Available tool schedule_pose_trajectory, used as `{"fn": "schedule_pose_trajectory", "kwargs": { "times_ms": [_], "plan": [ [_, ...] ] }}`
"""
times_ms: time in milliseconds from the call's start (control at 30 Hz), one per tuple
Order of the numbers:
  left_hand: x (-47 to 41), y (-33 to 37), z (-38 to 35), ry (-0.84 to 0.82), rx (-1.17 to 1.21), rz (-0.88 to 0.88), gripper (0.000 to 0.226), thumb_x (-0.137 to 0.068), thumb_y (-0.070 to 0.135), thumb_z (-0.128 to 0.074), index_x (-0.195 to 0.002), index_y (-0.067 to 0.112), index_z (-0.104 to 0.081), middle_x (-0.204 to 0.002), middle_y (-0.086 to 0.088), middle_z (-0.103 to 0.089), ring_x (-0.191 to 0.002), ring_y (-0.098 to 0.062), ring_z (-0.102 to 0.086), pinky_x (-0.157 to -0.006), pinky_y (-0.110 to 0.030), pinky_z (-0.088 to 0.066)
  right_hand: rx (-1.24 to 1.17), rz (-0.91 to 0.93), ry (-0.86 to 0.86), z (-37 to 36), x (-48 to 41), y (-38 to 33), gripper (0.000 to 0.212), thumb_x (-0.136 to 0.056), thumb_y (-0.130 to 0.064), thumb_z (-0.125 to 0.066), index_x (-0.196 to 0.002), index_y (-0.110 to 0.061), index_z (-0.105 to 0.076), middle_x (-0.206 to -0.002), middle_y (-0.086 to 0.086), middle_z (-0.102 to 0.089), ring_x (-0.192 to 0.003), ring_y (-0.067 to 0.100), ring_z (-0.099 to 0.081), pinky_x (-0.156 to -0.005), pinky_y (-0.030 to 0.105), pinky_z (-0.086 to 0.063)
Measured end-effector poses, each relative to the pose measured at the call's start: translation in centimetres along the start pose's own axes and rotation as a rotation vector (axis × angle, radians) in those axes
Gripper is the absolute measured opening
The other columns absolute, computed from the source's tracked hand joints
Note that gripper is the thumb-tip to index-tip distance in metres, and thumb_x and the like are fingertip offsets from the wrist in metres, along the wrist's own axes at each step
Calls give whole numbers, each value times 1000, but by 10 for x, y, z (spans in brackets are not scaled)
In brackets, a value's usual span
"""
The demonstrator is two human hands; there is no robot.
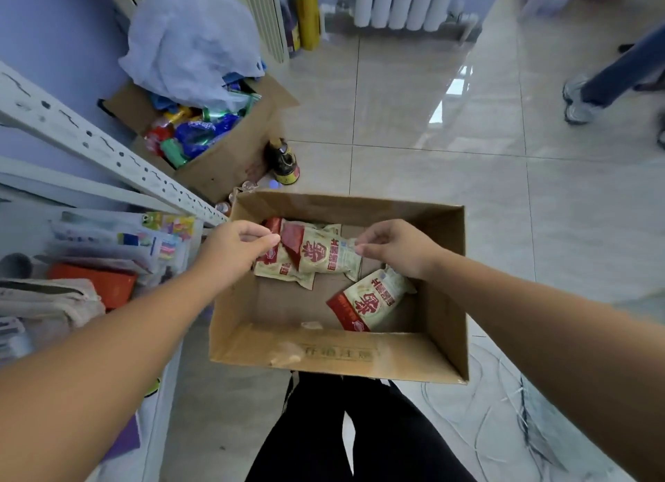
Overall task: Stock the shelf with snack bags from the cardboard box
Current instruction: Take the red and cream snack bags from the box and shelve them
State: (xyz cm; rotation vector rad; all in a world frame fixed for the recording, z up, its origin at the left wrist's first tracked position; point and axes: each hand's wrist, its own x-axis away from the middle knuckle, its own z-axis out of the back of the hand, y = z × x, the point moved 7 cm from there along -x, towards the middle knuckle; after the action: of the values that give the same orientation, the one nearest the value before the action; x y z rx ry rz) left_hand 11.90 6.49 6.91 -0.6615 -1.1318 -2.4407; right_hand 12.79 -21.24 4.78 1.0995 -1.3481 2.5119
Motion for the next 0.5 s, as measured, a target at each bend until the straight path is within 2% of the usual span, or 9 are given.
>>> {"fn": "schedule_pose_trajectory", "kwargs": {
  "times_ms": [167,267,333,433,500],
  "plan": [
    [-48,-52,-52,-40,85,98,27,-80,45,-78,-97,24,-74,-97,4,-74,-94,-14,-69,-89,-36,-54,5,-146,-12,-16,-36,58,17,-91,-30,-73,-98,-14,-73,-93,-2,-74,-79,9,-68,-62,21,-48],
    [-71,-78,-85,-56,112,132,37,-79,43,-80,-104,16,-74,-99,2,-73,-91,-12,-68,-80,-25,-51,-16,-211,-18,-27,-60,90,18,-89,-31,-75,-98,-16,-74,-94,-1,-75,-84,14,-72,-76,33,-59],
    [-84,-93,-107,-62,111,161,44,-79,44,-80,-110,14,-73,-105,1,-73,-94,-12,-67,-82,-26,-50,-30,-258,-24,-34,-75,113,17,-88,-32,-75,-98,-17,-74,-94,0,-76,-85,16,-74,-80,37,-61],
    [-103,-119,-138,-59,122,215,51,-79,41,-80,-120,11,-69,-113,-2,-73,-101,-16,-67,-86,-27,-47,-10,-300,-44,-46,-96,145,14,-89,-29,-75,-97,-18,-73,-92,0,-76,-83,15,-75,-79,38,-62],
    [-117,-137,-157,-57,114,247,57,-80,42,-79,-124,10,-66,-117,-2,-71,-106,-18,-66,-84,-26,-44,33,-311,-68,-55,-109,164,13,-89,-29,-75,-98,-21,-73,-92,-2,-76,-81,11,-74,-72,32,-61]
  ]
}}
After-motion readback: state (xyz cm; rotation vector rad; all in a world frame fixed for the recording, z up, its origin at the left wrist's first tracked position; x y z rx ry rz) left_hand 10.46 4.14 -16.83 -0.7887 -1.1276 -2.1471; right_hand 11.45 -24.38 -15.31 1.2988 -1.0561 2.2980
